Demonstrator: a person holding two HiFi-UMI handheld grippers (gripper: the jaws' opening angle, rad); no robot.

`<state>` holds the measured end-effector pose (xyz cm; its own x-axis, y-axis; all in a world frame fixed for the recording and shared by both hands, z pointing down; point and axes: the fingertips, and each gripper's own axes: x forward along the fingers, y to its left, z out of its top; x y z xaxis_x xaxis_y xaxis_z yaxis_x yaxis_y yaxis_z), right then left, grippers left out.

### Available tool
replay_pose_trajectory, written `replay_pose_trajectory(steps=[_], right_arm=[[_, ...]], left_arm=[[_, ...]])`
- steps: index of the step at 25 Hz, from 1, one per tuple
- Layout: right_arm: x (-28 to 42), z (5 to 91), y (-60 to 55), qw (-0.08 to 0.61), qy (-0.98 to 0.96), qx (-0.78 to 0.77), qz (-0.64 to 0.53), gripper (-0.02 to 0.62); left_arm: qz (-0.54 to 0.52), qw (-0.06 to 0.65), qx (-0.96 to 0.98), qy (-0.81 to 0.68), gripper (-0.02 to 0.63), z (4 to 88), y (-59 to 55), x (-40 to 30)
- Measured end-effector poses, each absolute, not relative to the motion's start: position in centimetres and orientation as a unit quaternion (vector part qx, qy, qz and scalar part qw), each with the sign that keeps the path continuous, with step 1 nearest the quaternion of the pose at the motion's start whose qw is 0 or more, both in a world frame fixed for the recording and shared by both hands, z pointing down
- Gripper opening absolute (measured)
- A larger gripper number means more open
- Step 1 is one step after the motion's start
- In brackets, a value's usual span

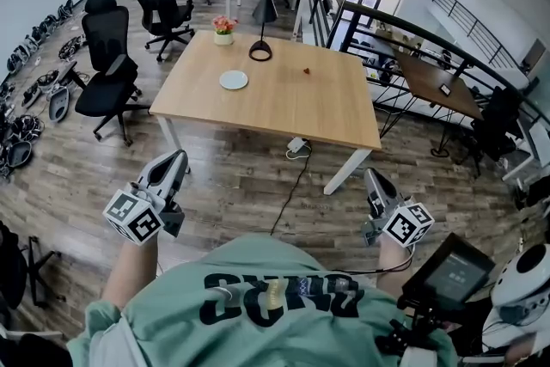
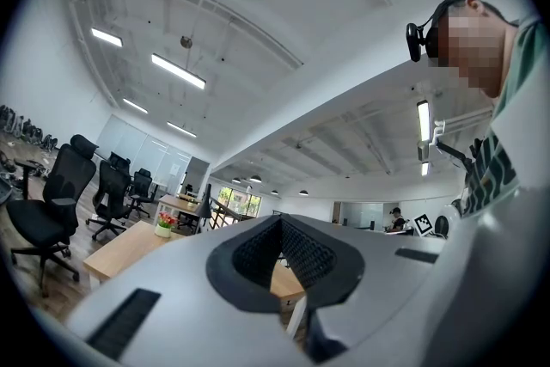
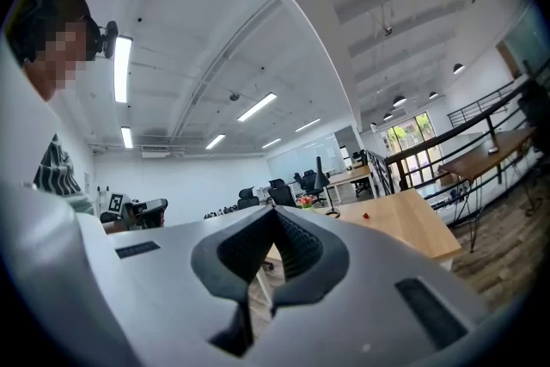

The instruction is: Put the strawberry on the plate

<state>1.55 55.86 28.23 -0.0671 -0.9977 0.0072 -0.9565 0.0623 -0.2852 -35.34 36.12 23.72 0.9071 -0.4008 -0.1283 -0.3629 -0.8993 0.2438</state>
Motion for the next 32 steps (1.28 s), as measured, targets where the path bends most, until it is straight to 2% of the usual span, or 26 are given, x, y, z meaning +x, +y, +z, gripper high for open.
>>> replay_pose_trajectory(steps=[12,32], right_arm=[[2.6,28.9,58.9,0.12,0.722,-0.673,-0.103,0.005],[10.1,32.3,69.1,0.156,0.728,-0.654,-0.13,0.005]], left_arm=[[-0.076,0.096,0.975,-0.185,0.002,23.1,38.6,-33.3],[-0.021,0.097,0.983,-0.155,0.002,23.6,48.6,-21.7]])
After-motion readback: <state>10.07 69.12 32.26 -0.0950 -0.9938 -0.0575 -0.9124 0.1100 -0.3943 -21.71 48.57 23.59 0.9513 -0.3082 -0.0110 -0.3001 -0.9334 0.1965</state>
